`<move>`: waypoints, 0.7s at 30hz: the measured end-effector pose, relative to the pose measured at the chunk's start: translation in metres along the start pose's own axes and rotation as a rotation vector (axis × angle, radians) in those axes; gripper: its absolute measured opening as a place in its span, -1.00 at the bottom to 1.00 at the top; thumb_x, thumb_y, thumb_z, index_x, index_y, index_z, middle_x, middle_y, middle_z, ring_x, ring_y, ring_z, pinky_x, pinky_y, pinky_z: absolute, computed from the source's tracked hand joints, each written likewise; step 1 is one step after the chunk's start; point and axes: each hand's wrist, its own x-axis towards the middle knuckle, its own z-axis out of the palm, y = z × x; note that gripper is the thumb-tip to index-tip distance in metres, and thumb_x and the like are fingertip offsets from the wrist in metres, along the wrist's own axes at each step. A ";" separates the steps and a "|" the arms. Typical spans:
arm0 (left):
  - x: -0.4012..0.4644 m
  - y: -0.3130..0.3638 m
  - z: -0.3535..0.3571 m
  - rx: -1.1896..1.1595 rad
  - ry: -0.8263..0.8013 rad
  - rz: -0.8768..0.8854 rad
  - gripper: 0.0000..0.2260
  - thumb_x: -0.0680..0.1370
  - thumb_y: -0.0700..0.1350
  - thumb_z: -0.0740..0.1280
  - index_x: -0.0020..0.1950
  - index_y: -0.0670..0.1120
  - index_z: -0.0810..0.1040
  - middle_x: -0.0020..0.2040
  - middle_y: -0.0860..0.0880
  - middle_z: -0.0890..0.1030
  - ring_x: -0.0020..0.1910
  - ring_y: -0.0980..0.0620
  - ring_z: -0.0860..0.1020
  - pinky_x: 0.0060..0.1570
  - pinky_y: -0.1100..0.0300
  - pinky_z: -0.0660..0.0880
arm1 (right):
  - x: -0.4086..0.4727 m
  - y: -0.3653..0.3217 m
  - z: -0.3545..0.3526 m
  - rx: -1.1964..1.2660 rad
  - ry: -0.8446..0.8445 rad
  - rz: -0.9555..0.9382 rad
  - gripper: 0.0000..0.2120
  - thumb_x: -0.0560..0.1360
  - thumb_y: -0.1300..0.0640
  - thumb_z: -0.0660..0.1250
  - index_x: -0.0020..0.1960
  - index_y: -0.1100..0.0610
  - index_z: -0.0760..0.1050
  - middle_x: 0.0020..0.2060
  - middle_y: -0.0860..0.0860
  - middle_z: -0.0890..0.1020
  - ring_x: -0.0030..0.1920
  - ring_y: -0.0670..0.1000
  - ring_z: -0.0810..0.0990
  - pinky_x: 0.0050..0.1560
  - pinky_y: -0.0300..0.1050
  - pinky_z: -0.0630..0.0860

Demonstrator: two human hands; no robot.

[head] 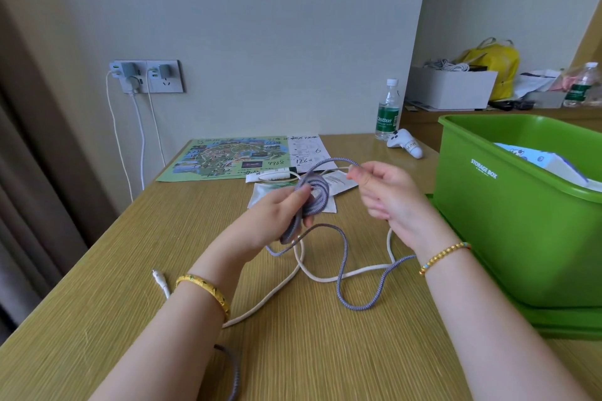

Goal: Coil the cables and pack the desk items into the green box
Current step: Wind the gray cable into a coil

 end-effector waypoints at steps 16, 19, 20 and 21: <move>0.013 -0.009 -0.010 -1.047 0.600 -0.138 -0.69 0.64 0.09 0.01 0.08 -0.07 0.43 -0.07 -0.11 0.68 -0.09 -0.06 0.66 -0.13 0.11 0.61 | -0.006 0.017 0.025 -0.731 -0.295 0.052 -0.70 0.54 -0.08 0.21 -0.28 -0.02 0.59 -0.45 0.04 0.37 -0.40 0.00 0.32 -0.30 -0.11 0.28; 0.014 -0.007 -0.006 -0.970 0.555 -0.148 -0.67 0.64 0.10 -0.03 0.09 -0.08 0.40 -0.23 -0.08 0.71 -0.26 -0.05 0.68 -0.27 0.15 0.63 | -0.008 0.021 0.031 -0.788 -0.340 0.087 -0.71 0.54 -0.09 0.22 -0.24 0.00 0.60 -0.47 -0.01 0.35 -0.45 -0.02 0.29 -0.37 -0.16 0.23; 0.015 -0.007 -0.005 -0.961 0.562 -0.155 -0.68 0.64 0.10 -0.01 0.05 -0.09 0.40 -0.33 -0.05 0.68 -0.38 -0.02 0.66 -0.34 0.16 0.62 | -0.008 0.022 0.032 -0.802 -0.342 0.091 -0.72 0.54 -0.09 0.23 -0.24 0.00 0.59 -0.50 -0.04 0.33 -0.49 -0.04 0.27 -0.42 -0.18 0.20; 0.016 -0.006 -0.003 -0.957 0.572 -0.159 -0.68 0.64 0.09 0.00 0.00 -0.10 0.40 -0.42 -0.02 0.64 -0.50 0.01 0.59 -0.39 0.17 0.60 | -0.009 0.022 0.033 -0.812 -0.343 0.095 -0.72 0.53 -0.09 0.23 -0.24 0.00 0.59 -0.53 -0.08 0.31 -0.54 -0.08 0.23 -0.48 -0.20 0.17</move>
